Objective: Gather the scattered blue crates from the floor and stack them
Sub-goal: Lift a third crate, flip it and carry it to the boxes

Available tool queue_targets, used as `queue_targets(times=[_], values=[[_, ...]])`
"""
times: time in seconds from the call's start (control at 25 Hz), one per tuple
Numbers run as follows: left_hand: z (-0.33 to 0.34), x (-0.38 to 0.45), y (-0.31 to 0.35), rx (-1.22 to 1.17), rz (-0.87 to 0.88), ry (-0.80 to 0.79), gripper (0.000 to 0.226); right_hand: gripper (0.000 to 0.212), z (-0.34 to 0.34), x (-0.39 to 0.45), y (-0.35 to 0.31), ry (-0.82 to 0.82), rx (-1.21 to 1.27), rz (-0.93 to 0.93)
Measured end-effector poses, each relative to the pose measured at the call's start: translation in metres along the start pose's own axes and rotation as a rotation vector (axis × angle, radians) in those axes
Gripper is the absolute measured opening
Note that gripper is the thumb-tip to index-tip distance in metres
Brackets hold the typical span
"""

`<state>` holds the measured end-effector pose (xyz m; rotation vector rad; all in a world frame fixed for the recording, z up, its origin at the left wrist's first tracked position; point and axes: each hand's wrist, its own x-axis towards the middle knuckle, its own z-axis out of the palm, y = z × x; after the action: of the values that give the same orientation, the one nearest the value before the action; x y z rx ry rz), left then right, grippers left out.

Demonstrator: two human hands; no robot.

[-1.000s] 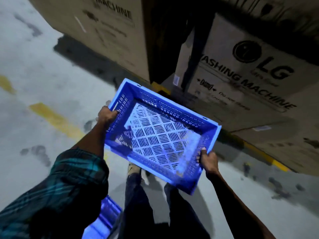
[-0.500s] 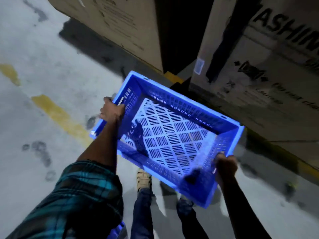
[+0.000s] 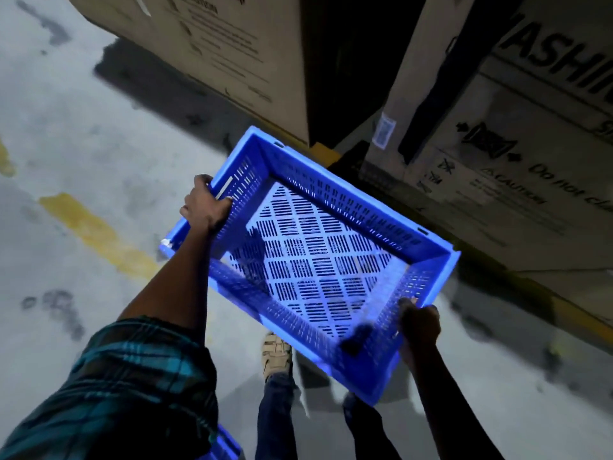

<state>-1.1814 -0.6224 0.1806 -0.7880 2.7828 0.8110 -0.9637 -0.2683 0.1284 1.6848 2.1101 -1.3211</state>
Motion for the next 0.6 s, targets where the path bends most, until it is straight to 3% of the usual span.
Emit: queue_targets(times=[0.08,0.2,0.32,0.44,0.52,0.6], values=[[-0.007,0.002,0.000,0.010,0.035,-0.004,0.054,0.067,0.006,0.000,0.011,-0.035,-0.008,0.011],[-0.009,0.004,-0.001,0.017,0.094,-0.014,0.056,0.056,0.017,0.029,0.042,-0.114,0.053,0.046],[-0.006,0.001,0.002,0.077,0.133,-0.019,0.061,0.044,0.004,0.014,0.011,-0.139,0.054,0.047],[0.006,-0.018,-0.005,0.285,0.207,-0.005,0.080,0.034,-0.006,0.005,0.001,-0.211,-0.023,-0.034],[0.016,-0.041,-0.012,0.379,0.235,-0.032,0.090,0.028,-0.009,-0.009,0.000,-0.165,-0.017,-0.075],[0.022,-0.066,-0.017,0.410,0.242,-0.080,0.090,0.043,-0.012,-0.029,0.000,-0.097,0.025,-0.103]])
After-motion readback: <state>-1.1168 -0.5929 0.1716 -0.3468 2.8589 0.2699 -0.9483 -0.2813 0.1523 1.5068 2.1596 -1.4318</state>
